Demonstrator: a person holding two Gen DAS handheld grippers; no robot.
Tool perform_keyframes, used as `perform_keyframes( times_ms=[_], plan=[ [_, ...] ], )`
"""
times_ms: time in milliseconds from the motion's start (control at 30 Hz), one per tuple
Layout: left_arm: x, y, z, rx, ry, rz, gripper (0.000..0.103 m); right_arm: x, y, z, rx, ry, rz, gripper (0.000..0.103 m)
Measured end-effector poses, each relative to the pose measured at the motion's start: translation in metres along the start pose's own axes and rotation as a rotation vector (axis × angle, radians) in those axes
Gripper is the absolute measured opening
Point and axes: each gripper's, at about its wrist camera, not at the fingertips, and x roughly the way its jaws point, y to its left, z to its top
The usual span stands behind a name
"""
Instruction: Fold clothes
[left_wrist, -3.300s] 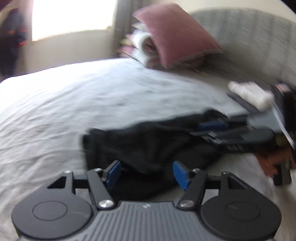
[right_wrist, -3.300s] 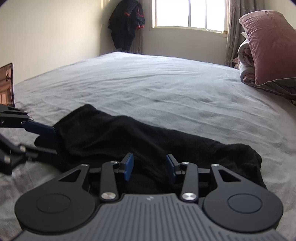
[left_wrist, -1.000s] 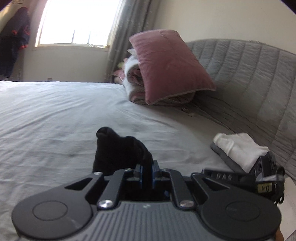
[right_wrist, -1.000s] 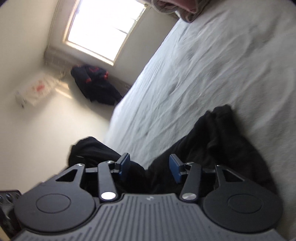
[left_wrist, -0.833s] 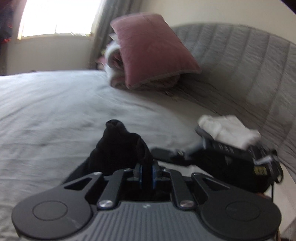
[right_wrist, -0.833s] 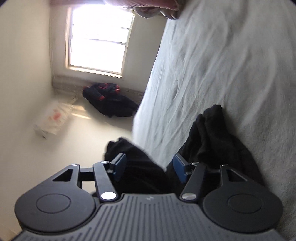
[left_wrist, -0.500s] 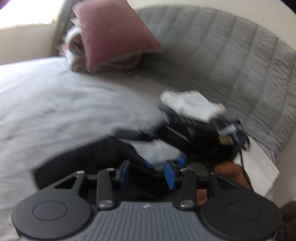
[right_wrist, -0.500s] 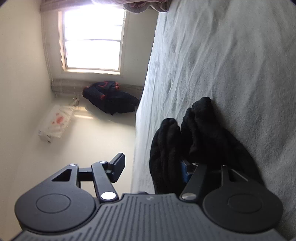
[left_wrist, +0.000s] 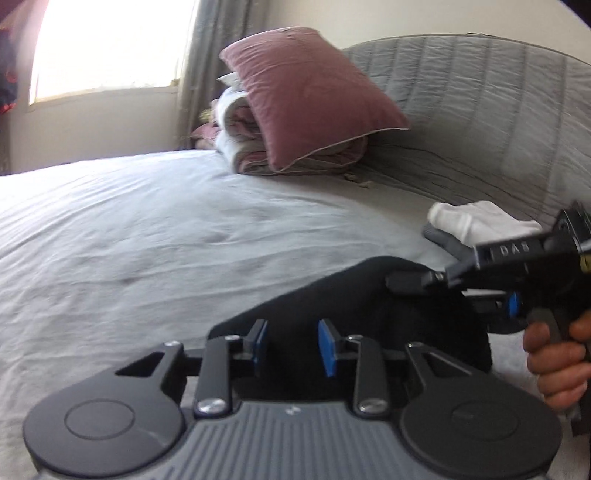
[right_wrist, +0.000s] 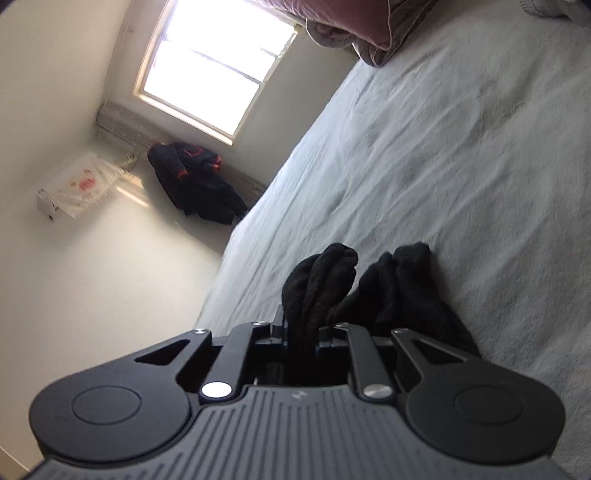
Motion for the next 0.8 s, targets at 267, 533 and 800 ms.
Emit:
perform_keyframes(
  times_ms=[267,533,800],
  plan=[
    [0.008,-0.019,-0.002,0.008,-0.014,-0.100,0.031,-0.015,-0.002,0.002,0.014,-0.025,-0.025,0.015],
    [0.019,-0.033,-0.010,0.054,0.042,-0.128,0.032,-0.009,-0.012,0.002,-0.046,-0.039,-0.259,0.021],
    [0.016,-0.010,0.007,-0.066,-0.018,-0.087,0.031,-0.021,0.002,-0.001,-0.201,-0.168,-0.349,0.040]
  ],
)
